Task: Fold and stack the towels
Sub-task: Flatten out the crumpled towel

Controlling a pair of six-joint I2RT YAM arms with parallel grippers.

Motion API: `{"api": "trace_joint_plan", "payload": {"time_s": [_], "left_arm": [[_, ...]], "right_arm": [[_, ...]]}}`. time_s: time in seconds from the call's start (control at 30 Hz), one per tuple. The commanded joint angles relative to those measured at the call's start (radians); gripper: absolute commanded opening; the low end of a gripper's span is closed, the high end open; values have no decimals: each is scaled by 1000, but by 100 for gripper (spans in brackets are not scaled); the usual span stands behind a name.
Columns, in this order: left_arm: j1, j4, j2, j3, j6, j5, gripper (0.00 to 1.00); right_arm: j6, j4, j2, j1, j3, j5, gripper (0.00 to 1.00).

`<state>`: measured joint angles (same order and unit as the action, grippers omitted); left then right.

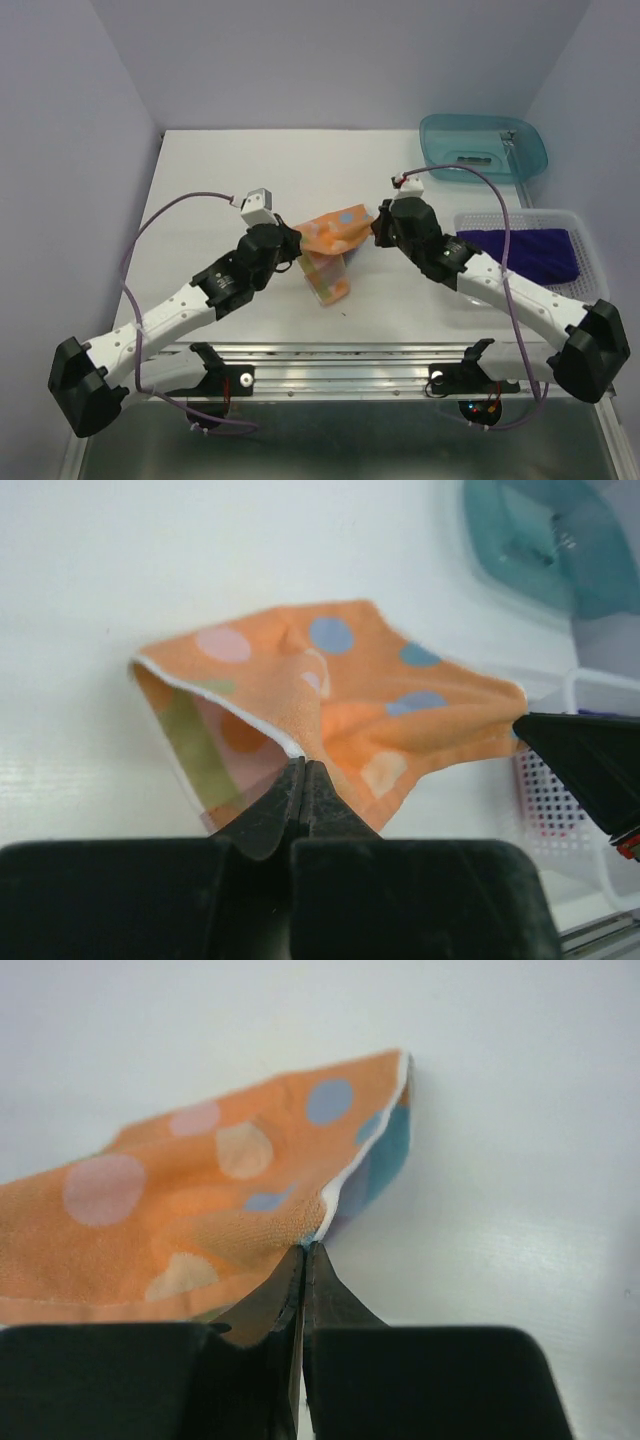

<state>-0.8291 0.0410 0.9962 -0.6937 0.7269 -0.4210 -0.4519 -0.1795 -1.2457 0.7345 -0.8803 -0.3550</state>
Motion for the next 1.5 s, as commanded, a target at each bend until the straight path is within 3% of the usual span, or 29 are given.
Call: {"api": "trace_joint_plan", "payload": {"time_s": [0.0, 0.27, 0.4, 0.87, 0.97, 1.27, 1.47], "left_arm": [[5, -75, -56, -151, -112, -94, 0], [4, -72, -87, -453, -265, -91, 0], [4, -61, -123, -530, -290, -58, 0], [5, -43, -246, -655, -290, 344, 0], [4, -43, -260, -656, -271, 404, 0], [4, -43, -280, -609, -239, 404, 0], [4, -49, -266, -528, -256, 226, 0]], "right_arm": [[88, 67, 77, 9, -127, 14, 1], [202, 45, 117, 11, -420, 148, 1], [225, 15, 135, 9, -528, 198, 1], [147, -121, 175, 9, -827, 579, 1], [122, -123, 198, 9, -824, 614, 1], [87, -92, 259, 9, -700, 599, 1], [131, -45, 269, 9, -574, 407, 1]]}}
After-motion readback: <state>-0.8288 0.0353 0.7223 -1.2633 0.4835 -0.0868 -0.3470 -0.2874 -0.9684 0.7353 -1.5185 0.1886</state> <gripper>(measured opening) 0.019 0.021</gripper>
